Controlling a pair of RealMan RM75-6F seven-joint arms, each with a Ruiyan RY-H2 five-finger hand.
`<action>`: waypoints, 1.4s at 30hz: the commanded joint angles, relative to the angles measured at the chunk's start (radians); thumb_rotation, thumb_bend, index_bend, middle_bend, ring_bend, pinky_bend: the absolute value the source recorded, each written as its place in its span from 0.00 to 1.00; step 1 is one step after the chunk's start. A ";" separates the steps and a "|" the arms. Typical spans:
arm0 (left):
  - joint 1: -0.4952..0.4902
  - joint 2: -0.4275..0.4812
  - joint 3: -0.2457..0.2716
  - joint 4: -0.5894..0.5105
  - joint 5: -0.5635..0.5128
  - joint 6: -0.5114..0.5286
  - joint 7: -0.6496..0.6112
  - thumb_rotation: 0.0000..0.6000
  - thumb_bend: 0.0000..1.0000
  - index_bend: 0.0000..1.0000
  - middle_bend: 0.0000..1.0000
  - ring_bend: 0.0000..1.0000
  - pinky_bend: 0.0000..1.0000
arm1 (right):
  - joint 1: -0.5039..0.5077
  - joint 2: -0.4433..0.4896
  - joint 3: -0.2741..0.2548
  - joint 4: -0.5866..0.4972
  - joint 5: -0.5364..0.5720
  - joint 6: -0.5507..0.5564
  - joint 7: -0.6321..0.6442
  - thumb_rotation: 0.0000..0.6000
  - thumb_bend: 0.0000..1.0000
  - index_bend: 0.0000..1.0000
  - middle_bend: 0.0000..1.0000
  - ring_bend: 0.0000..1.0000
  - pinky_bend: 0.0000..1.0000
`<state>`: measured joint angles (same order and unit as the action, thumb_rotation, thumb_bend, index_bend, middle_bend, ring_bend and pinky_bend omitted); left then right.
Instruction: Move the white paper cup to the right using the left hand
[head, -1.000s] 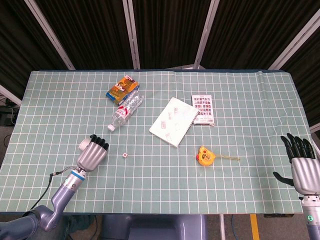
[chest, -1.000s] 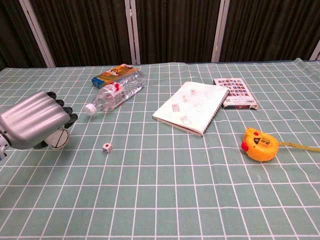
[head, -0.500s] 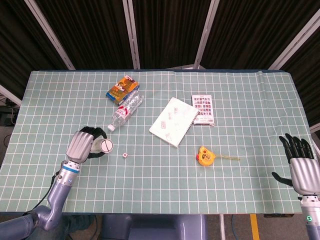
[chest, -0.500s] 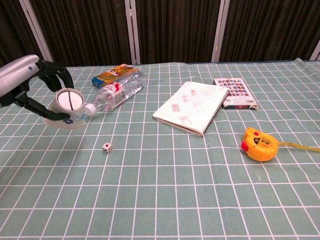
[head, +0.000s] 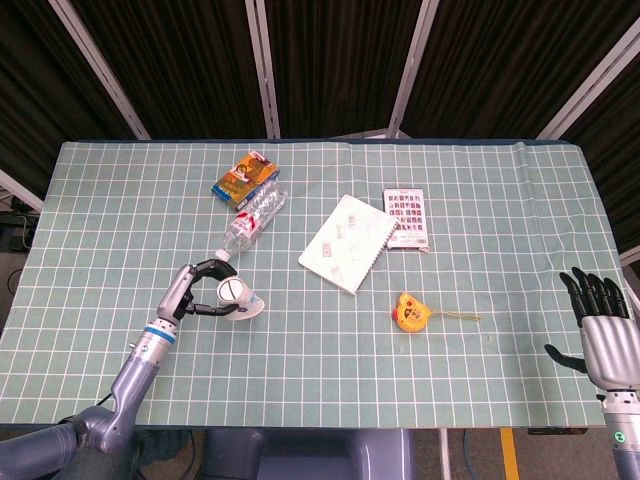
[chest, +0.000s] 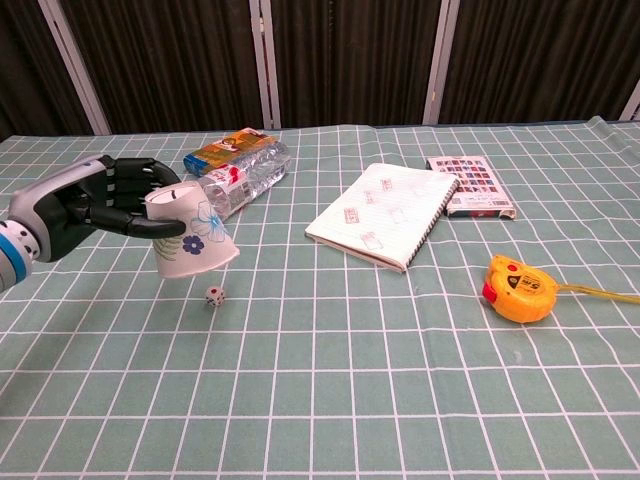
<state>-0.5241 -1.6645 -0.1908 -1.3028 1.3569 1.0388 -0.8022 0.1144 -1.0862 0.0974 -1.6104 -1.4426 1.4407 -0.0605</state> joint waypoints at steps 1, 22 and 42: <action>-0.015 -0.058 0.004 0.079 -0.010 -0.015 -0.010 1.00 0.00 0.48 0.36 0.34 0.33 | -0.001 0.002 0.001 0.001 0.001 0.002 0.005 1.00 0.00 0.00 0.00 0.00 0.00; -0.023 -0.125 0.056 0.203 0.095 0.045 -0.046 1.00 0.00 0.00 0.00 0.00 0.00 | 0.001 0.007 0.001 0.003 0.001 -0.003 0.020 1.00 0.00 0.00 0.00 0.00 0.00; 0.253 0.382 0.111 -0.236 0.114 0.446 0.691 1.00 0.00 0.00 0.00 0.00 0.00 | -0.016 0.010 -0.003 -0.012 -0.034 0.046 0.013 1.00 0.00 0.00 0.00 0.00 0.00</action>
<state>-0.3912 -1.4355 -0.1168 -1.4121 1.5253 1.4024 -0.3526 0.0994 -1.0765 0.0941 -1.6218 -1.4758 1.4856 -0.0481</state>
